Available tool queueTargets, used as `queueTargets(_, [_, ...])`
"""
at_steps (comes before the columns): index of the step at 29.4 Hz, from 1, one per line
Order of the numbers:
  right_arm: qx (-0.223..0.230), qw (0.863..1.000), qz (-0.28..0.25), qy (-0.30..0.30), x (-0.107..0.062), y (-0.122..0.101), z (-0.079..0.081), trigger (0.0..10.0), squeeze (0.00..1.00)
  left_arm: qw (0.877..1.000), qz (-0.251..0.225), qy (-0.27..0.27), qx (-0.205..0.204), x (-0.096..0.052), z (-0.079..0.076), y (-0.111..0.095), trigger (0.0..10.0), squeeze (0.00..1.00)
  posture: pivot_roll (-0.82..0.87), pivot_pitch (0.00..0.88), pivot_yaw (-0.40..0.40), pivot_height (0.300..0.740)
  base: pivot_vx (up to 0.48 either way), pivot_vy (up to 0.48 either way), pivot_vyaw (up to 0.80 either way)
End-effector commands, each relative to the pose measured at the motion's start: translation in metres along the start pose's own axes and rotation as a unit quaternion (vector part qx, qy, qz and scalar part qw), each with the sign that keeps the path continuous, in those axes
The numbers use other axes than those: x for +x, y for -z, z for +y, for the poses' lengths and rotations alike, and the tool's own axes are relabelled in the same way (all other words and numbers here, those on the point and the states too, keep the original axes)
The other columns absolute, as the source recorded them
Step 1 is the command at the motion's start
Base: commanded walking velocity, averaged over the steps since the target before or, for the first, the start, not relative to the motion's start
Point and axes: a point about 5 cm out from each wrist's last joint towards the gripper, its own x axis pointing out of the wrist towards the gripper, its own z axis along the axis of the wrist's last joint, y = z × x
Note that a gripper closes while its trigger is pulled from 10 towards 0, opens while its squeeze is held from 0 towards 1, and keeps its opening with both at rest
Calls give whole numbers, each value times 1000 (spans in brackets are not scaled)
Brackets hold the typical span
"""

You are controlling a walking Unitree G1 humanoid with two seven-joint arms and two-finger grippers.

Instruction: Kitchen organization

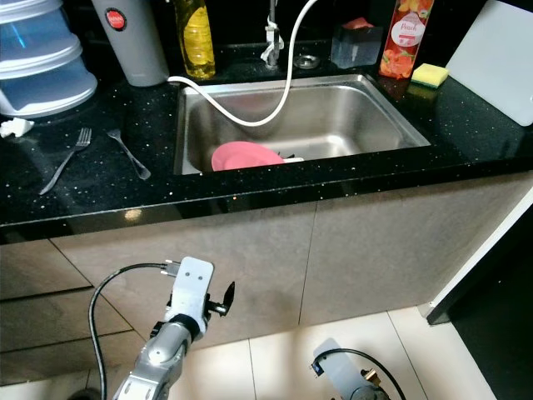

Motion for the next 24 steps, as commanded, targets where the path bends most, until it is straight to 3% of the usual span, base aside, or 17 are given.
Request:
queueTargets(1, [2,1000,-3,-4,0,-2,2,10000,0,1000,4,0,2,-2,-1,1,10000,0,287,0,6,740,0,0,0])
queueTargets(24, [2,1000,5,-4,0,3,3,10000,0,1000,3,0,3,-1,-1,1,10000,0,285,0,5,740,0,0,0])
